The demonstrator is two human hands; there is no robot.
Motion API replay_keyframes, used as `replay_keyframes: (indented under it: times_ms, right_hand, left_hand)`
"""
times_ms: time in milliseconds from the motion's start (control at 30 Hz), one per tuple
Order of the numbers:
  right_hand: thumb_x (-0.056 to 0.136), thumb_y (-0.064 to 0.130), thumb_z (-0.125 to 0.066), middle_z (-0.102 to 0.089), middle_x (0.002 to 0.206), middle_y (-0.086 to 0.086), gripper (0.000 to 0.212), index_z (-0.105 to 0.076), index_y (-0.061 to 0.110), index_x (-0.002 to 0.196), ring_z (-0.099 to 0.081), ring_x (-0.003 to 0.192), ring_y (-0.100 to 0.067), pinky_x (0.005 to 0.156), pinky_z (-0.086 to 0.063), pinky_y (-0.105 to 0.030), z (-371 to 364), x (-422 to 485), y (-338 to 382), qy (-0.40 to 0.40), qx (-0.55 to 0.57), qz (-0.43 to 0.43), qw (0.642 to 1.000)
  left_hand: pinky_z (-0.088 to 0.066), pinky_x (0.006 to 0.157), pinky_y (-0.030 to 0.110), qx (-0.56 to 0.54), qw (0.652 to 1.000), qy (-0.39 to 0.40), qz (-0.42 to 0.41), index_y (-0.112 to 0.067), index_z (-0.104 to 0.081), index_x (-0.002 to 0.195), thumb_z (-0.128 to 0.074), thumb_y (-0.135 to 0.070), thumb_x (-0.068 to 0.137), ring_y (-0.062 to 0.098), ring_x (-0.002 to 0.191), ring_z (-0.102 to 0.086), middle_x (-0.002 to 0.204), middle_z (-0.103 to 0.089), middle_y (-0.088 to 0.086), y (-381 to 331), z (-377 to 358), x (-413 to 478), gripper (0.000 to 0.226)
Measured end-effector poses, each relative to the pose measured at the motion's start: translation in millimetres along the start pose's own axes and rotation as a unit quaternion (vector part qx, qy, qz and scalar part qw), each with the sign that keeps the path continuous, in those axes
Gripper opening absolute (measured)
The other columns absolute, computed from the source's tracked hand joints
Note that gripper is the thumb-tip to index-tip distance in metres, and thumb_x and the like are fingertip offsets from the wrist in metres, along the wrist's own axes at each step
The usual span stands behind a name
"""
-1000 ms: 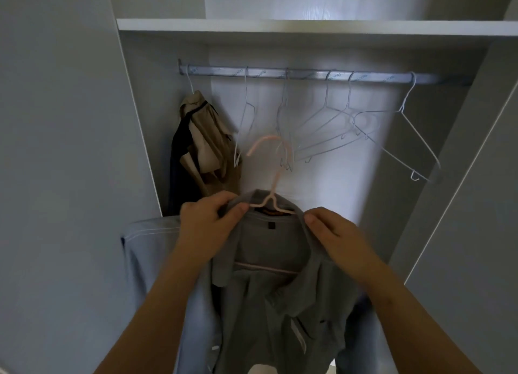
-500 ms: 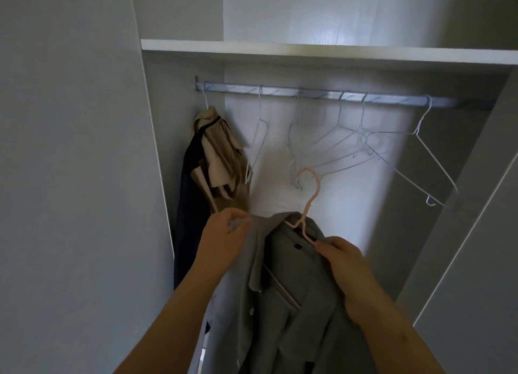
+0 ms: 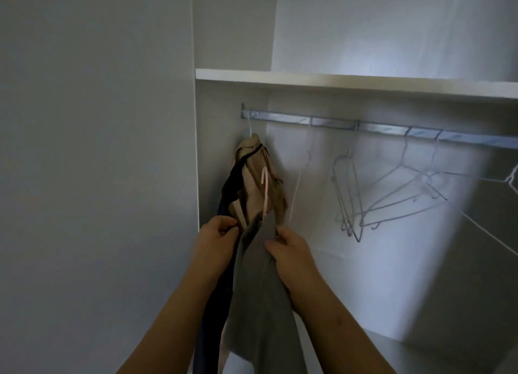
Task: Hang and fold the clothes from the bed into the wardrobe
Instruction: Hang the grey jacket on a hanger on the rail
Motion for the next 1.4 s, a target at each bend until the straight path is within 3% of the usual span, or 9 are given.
replay_keyframes:
  times_ms: [100, 233, 367, 600, 767, 833, 1067, 1267, 1400]
  right_hand:
    - [0.091, 0.003, -0.048, -0.062, 0.097, -0.006, 0.024, -0.057, 0.009, 0.113, -0.058, 0.081, -0.012, 0.068, -0.050, -0.017, -7, 50, 10, -0.040, -0.006, 0.022, 0.999]
    - [0.087, -0.001, -0.048, -0.058, 0.117, -0.019, 0.041, -0.049, -0.002, 0.129, -0.056, 0.106, -0.031, 0.095, -0.046, -0.043, -8, 111, 19, -0.106, -0.051, 0.012, 0.993]
    - [0.087, -0.002, -0.048, -0.058, 0.103, -0.013, 0.035, -0.052, -0.004, 0.121, -0.054, 0.090, -0.024, 0.083, -0.046, -0.032, 2, 166, 32, -0.161, -0.054, 0.015, 0.985]
    - [0.088, -0.001, -0.049, -0.056, 0.124, -0.016, 0.046, -0.046, 0.003, 0.134, -0.055, 0.099, -0.023, 0.078, -0.045, -0.025, 23, 245, 70, -0.205, -0.099, 0.086, 0.970]
    - [0.086, -0.005, -0.046, -0.062, 0.106, -0.015, 0.035, -0.057, 0.003, 0.118, -0.053, 0.075, -0.013, 0.080, -0.047, -0.033, 28, 295, 82, -0.225, -0.080, 0.128, 0.963]
    - [0.088, -0.005, -0.045, -0.062, 0.104, -0.014, 0.034, -0.056, 0.005, 0.119, -0.055, 0.080, -0.017, 0.083, -0.049, -0.036, 26, 313, 74, -0.214, -0.059, 0.116, 0.968]
    - [0.090, -0.006, -0.046, -0.056, 0.096, 0.001, 0.040, -0.048, 0.011, 0.126, -0.055, 0.078, -0.006, 0.063, -0.050, -0.016, 12, 335, 23, -0.151, 0.023, 0.073, 0.986]
    - [0.092, 0.004, -0.048, -0.051, 0.131, -0.005, 0.053, -0.034, 0.017, 0.141, -0.052, 0.113, -0.020, 0.088, -0.046, -0.030, 0, 321, -5, -0.161, 0.007, 0.073, 0.984]
    - [0.091, 0.009, -0.051, -0.052, 0.130, -0.006, 0.047, -0.040, 0.017, 0.137, -0.052, 0.115, -0.020, 0.091, -0.047, -0.034, -7, 302, -27, -0.192, -0.050, 0.091, 0.976]
  left_hand:
    - [-0.044, 0.062, 0.017, -0.009, 1.000, -0.003, -0.013, -0.030, -0.056, 0.080, -0.055, -0.012, 0.091, 0.001, 0.076, -0.055, 0.081, -0.059, -0.012, -2, 1, 46, 0.021]
    - [-0.051, 0.079, 0.035, 0.008, 1.000, 0.020, -0.008, -0.019, -0.061, 0.109, -0.053, -0.015, 0.092, 0.018, 0.086, -0.060, 0.097, -0.062, 0.000, 2, -11, 102, 0.019]
    - [-0.045, 0.084, 0.027, 0.033, 0.998, 0.020, -0.058, -0.026, -0.062, 0.102, -0.054, -0.015, 0.091, 0.018, 0.100, -0.056, 0.111, -0.060, 0.004, -8, -22, 158, 0.018]
    - [-0.035, 0.060, 0.006, 0.003, 0.997, 0.012, -0.081, -0.033, -0.060, 0.091, -0.053, -0.015, 0.091, 0.004, 0.084, -0.051, 0.111, -0.058, -0.001, -4, -47, 229, 0.019]
    - [-0.037, 0.053, 0.003, -0.018, 0.999, 0.019, -0.046, -0.039, -0.057, 0.083, -0.055, -0.017, 0.091, 0.000, 0.079, -0.052, 0.117, -0.056, -0.002, 10, -68, 260, 0.024]
    - [-0.037, 0.051, 0.002, -0.011, 0.999, 0.020, -0.038, -0.038, -0.058, 0.084, -0.055, -0.018, 0.091, -0.003, 0.074, -0.051, 0.116, -0.056, -0.002, 15, -74, 267, 0.021]
    - [-0.033, 0.078, 0.014, 0.054, 0.997, 0.003, -0.046, -0.027, -0.064, 0.096, -0.057, -0.016, 0.088, 0.005, 0.092, -0.050, 0.111, -0.057, -0.003, 31, -85, 272, 0.015]
    - [-0.031, 0.081, 0.011, 0.118, 0.989, -0.013, -0.082, -0.015, -0.068, 0.103, -0.056, -0.007, 0.087, 0.009, 0.098, -0.051, 0.111, -0.058, 0.002, 36, -80, 258, 0.021]
    - [-0.031, 0.087, 0.013, 0.141, 0.988, -0.008, -0.066, -0.014, -0.066, 0.103, -0.055, -0.003, 0.086, 0.016, 0.107, -0.050, 0.118, -0.053, 0.006, 48, -75, 243, 0.023]
Point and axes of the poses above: each hand's wrist, its own x-axis towards the middle knuckle, its own z-axis out of the back of the hand, y = z × x, the point moved 3 cm from there along x, towards the middle knuckle
